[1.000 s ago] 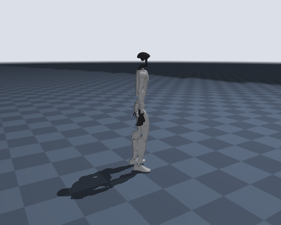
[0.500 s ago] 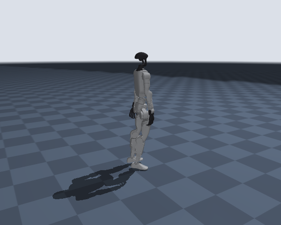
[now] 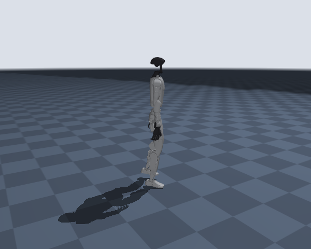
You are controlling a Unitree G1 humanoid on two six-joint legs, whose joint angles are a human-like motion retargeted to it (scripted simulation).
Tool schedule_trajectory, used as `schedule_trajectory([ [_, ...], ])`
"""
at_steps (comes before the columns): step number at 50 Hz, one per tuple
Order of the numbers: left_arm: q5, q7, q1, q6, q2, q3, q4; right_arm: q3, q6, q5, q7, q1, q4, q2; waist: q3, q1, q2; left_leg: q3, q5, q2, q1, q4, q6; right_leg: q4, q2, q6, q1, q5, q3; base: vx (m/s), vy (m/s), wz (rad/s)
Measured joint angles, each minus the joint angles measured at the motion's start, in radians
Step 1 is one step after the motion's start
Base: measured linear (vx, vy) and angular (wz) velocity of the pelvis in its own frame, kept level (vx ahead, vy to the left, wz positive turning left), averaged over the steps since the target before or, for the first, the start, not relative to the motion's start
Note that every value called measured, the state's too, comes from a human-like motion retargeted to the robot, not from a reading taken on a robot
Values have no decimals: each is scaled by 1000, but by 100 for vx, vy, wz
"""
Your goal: In place motions
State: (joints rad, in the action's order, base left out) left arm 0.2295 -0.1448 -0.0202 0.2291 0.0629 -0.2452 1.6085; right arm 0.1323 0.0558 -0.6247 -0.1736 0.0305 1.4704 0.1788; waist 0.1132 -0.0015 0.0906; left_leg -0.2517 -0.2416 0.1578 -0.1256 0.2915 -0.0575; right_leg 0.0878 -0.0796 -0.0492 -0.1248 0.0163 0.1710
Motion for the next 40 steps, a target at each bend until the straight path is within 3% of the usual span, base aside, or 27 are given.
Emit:
schedule_trajectory([
  [3,-6,-3,21,2,5,-4,15,7,-19,-24,0,-3,-18,2,-4,8,-16,-120,-2,19,44,-77,46,12,34,-10,-35,-29,-142,6,13,-248],
  [7,12,-21,20,21,19,19,37,12,-26,-16,33,-22,-12,4,0,-50,-30,6,-38,15,49,-101,129,7,68,-18,-90,-88,-287,-5,10,-189],
  [11,34,-57,-16,32,42,66,32,8,-31,45,56,-52,1,-4,-65,-122,-50,147,-55,-28,82,-153,148,4,129,15,-126,-159,-380,-25,3,-201],
  [12,38,-62,-24,30,48,83,26,8,-34,57,56,-58,6,-5,-81,-132,-56,192,-64,-39,90,-164,156,8,130,30,-139,-158,-348,-25,1,-258],
  [15,59,-77,-39,26,63,142,18,7,-30,66,36,-62,16,4,-97,-152,-93,335,-91,-78,93,-185,171,9,74,68,-180,-79,-3,-17,1,-273],
  [19,100,-73,-38,46,67,139,31,-3,-2,55,34,-67,36,19,-97,-172,-132,579,-124,-124,119,-219,161,-4,4,48,-172,-2,423,-3,-8,-324],
  [23,96,-76,-5,42,41,139,26,29,11,86,50,-74,45,32,-86,-195,-168,842,-165,-154,149,-235,126,20,2,67,-166,28,630,15,-14,-344],
  [27,132,-90,25,56,11,113,6,90,16,206,49,-87,36,30,-64,-215,-202,1077,-192,-173,164,-235,75,79,-7,94,-171,54,714,28,-21,-337],
  [34,137,-80,52,61,-36,119,-12,153,14,398,88,-93,44,10,-21,-195,-256,1333,-195,-185,191,-216,-12,100,-14,127,-93,96,911,36,-18,-295],
  [37,152,-80,54,63,-47,125,-26,151,23,394,89,-83,65,6,-7,-187,-259,1382,-186,-168,219,-207,-36,81,3,90,-70,114,860,47,-22,-216],
  [38,157,-78,58,62,-49,126,-33,149,27,385,88,-78,79,4,-1,-185,-261,1401,-178,-164,234,-210,-43,79,24,121,-85,124,825,53,-20,-201],
  [40,161,-76,64,61,-54,122,-44,146,37,365,83,-68,112,4,22,-162,-255,1442,-150,-147,256,-204,-47,89,27,120,-103,130,721,50,-14,-188],
])
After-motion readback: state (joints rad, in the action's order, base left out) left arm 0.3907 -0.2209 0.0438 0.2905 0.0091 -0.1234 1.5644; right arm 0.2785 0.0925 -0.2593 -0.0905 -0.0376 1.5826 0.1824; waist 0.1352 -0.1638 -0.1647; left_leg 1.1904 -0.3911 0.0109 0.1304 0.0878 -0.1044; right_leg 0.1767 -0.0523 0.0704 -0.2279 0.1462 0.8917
